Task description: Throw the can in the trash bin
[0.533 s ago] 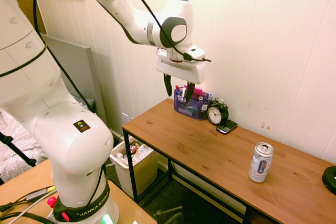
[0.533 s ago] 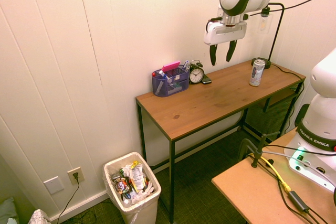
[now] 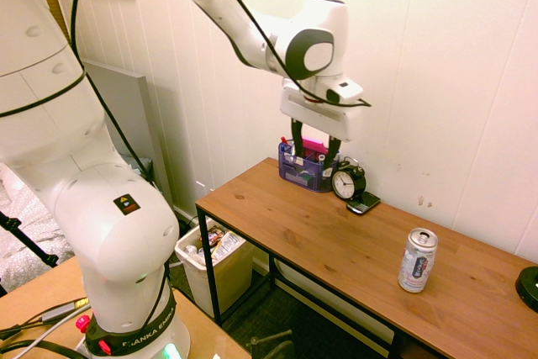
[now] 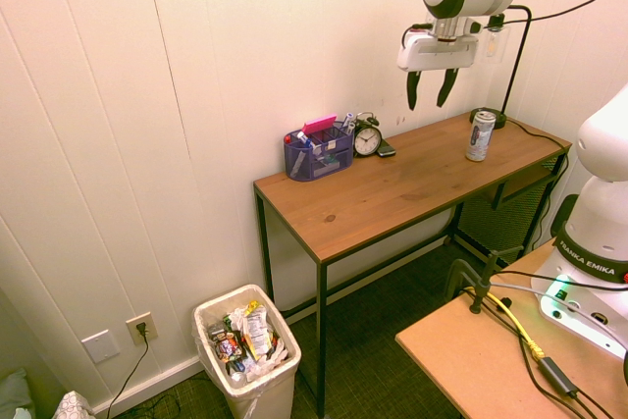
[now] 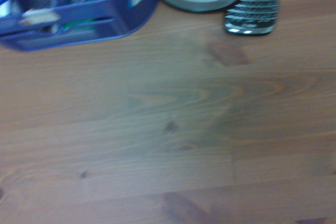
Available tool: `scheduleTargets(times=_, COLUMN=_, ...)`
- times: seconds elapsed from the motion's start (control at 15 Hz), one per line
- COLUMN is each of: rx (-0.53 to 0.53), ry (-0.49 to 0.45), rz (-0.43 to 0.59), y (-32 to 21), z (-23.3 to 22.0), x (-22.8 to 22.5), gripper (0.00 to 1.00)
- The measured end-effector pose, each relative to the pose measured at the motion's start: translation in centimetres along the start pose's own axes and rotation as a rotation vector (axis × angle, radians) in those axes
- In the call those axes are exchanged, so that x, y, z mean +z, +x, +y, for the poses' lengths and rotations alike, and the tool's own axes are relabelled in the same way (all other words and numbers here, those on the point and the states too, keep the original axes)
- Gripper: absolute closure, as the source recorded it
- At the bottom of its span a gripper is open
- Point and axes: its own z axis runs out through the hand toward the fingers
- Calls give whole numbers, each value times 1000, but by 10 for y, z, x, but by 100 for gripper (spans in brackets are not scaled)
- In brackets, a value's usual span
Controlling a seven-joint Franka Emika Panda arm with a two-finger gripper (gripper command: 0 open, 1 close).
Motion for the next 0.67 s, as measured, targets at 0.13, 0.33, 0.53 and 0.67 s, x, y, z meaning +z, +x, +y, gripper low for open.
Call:
scheduleTargets(times=0.13, rx=69, ry=-17, rz=-17, y=51, z=26, x=2, gripper=0)
scheduleTargets(times=0.33, rx=128, ry=-33, rz=-33, y=107, z=60, x=11, gripper=0)
scheduleTargets(times=0.53, rx=149, ry=-32, rz=-42, y=149, z=79, x=20, gripper=0)
scheduleTargets(times=0.67, rx=144, ry=-29, rz=-43, y=171, z=84, x=21, gripper=0)
